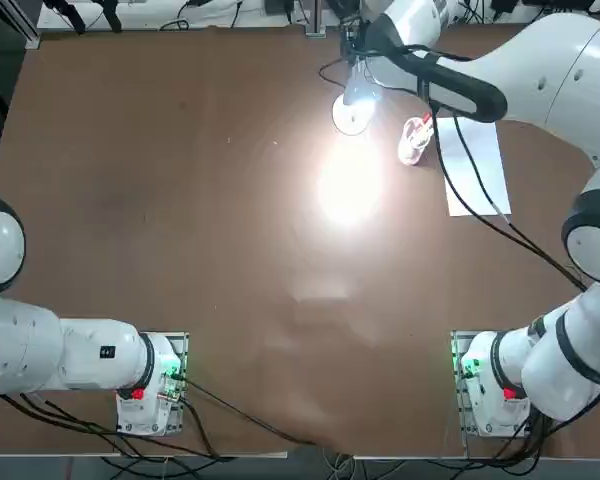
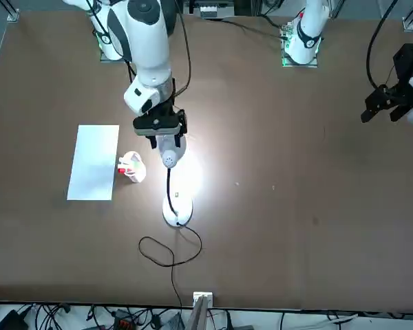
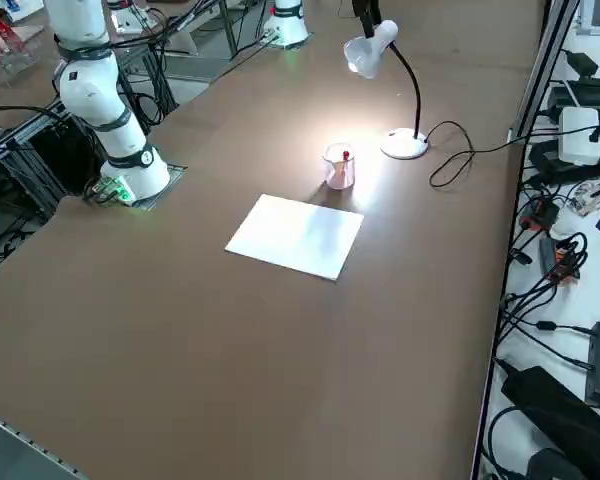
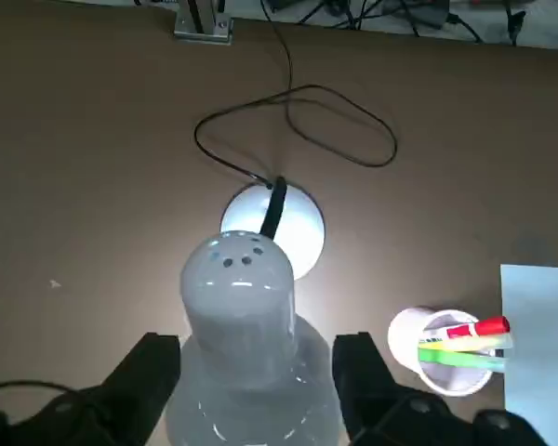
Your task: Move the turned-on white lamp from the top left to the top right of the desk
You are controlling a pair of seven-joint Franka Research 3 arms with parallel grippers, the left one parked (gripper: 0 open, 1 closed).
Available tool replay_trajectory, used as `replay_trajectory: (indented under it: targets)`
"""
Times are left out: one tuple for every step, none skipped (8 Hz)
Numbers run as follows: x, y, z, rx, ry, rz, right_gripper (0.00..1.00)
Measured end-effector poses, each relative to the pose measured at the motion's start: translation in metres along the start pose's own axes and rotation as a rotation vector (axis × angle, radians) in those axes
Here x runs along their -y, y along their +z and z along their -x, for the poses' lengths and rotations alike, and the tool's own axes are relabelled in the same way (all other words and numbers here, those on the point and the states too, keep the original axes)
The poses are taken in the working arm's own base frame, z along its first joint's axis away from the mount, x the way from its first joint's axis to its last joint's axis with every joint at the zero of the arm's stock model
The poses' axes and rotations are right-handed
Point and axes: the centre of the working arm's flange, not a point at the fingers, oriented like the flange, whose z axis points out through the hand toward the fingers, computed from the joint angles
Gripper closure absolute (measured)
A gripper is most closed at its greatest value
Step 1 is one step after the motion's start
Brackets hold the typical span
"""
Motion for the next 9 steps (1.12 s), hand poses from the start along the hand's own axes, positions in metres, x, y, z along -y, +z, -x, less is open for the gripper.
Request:
replay_trajectory:
  targets:
    - [0.001, 0.004, -0.002, -0.015, 0.004, -0.004, 0.00]
    - [0.002, 0.008, -0.004, -0.029, 0.001, -0.002, 0.00]
    - [0.002, 0.014, -0.005, -0.036, -0.004, 0.006, 0.00]
    - [0.003, 0.019, -0.005, -0.043, -0.010, 0.013, 0.00]
    - [0.005, 0.025, -0.006, -0.051, -0.012, 0.015, 0.00]
    - [0.006, 0.032, -0.006, -0.055, -0.007, 0.018, 0.01]
    - [0.006, 0.037, -0.006, -0.056, -0.001, 0.019, 0.03]
    - [0.007, 0.038, -0.007, -0.059, 0.001, 0.016, 0.24]
    - [0.007, 0.037, -0.008, -0.062, 0.004, 0.014, 0.28]
